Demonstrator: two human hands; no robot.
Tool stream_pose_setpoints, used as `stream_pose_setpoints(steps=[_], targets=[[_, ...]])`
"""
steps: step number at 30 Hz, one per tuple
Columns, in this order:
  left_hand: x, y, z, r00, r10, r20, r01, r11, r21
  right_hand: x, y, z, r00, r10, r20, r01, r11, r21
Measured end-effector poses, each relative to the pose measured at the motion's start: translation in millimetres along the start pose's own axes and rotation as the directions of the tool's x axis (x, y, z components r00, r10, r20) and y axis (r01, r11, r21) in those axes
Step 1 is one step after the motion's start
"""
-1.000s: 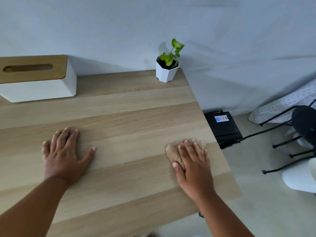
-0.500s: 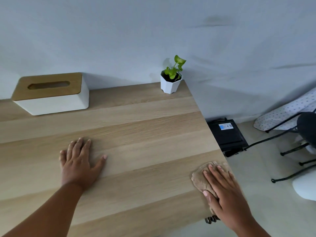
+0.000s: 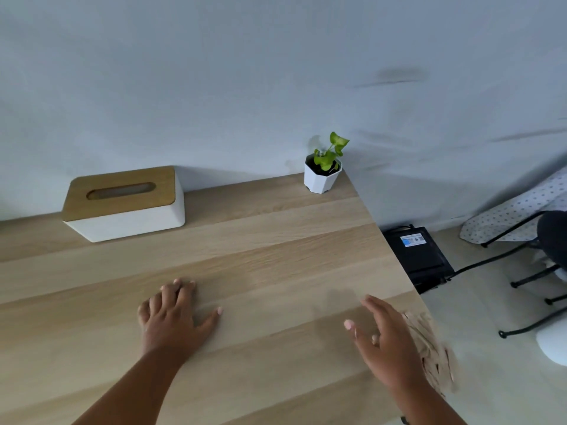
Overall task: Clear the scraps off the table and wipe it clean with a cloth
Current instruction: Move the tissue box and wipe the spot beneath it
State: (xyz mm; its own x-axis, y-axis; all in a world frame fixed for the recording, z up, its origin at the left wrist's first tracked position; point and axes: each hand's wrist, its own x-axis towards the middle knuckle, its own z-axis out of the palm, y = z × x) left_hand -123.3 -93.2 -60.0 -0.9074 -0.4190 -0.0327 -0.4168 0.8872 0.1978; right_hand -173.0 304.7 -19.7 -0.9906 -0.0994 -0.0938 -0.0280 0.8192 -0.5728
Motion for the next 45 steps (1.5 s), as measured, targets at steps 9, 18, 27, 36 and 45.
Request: stream_pose_setpoints(steps=[9, 18, 27, 36, 45], targets=[[57.0, -47.2, -18.0, 0.997, 0.077, -0.031, -0.077, 0.997, -0.022, 71.7, -90.2, 34.1, 0.967, 0.224, -0.124, -0.140, 0.867, 0.479], [68.2, -56.5, -1.9, 0.990, 0.138, -0.019, -0.138, 0.990, -0.001, 168.1, -114.5, 56.3, 0.965, 0.199, -0.173, -0.081, 0.848, 0.524], [69.4, -58.9, -4.8, 0.991, 0.136, 0.016, -0.136, 0.991, 0.008, 260.7, -98.1, 66.2, 0.961, 0.204, -0.187, -0.078, 0.846, 0.527], [71.3, -56.2, -3.7, 0.989, 0.148, -0.030, -0.148, 0.989, -0.001, 325.4, -86.0, 56.4, 0.953, 0.194, -0.233, -0.061, 0.876, 0.479], [73.3, -61.7, 5.2, 0.984, 0.165, -0.064, -0.165, 0.986, 0.001, 350.9, -86.3, 54.4, 0.940, 0.181, -0.289, 0.008, 0.836, 0.548]])
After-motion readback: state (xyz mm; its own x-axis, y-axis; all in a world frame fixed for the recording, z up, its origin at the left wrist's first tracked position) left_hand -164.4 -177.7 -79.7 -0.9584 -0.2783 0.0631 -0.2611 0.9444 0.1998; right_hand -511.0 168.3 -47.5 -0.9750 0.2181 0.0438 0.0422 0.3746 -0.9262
